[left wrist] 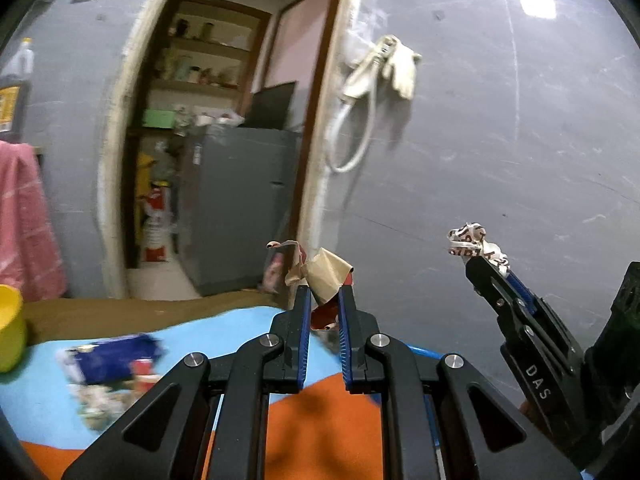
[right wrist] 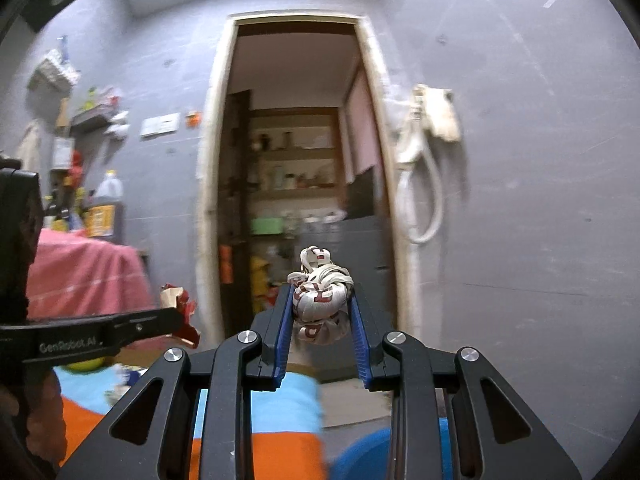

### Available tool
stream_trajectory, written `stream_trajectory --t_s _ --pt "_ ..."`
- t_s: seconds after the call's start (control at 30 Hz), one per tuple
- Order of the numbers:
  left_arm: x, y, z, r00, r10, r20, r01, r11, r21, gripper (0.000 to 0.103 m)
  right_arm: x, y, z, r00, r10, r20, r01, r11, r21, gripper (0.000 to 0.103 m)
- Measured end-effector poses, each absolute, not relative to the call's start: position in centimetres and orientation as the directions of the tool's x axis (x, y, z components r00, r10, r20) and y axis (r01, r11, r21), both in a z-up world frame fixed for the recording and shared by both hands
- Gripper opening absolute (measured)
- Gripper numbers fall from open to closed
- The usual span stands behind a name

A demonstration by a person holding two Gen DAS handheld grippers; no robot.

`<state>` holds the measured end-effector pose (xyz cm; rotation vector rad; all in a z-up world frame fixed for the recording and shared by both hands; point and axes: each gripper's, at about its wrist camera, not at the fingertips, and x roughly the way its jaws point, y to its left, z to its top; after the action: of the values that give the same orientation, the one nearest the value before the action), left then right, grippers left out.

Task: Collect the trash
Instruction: 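Lift both items over the blue basin and open both tools to drop them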

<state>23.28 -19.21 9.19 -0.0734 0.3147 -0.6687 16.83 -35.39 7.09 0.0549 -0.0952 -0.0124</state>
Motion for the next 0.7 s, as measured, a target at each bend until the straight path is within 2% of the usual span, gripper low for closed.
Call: stream_trajectory --t_s 0.17,0.37,0.7 --pt "24.6 -23.8 8.6 0.668 -0.672 -0.32 0.652 0.735 -0.183 0.011 17.4 -39.5 6.4 0.991 -0.131 0.024 0.127 0.981 0.148 0.025" --pt "26.7 -28.0 6.9 0.584 -0.694 -0.421 0.668 0.705 -0.236 0.011 18.8 -43.4 4.6 0.97 -0.204 -0.135 0.231 0.945 0.233 0.025" --pt "29.8 -31.8 2.6 0.457 -0.667 -0.588 0.65 0.702 -0.291 0.011 20.2 -46.4 2.2 0.928 -0.176 -0.328 0.281 0.909 0.307 0.027"
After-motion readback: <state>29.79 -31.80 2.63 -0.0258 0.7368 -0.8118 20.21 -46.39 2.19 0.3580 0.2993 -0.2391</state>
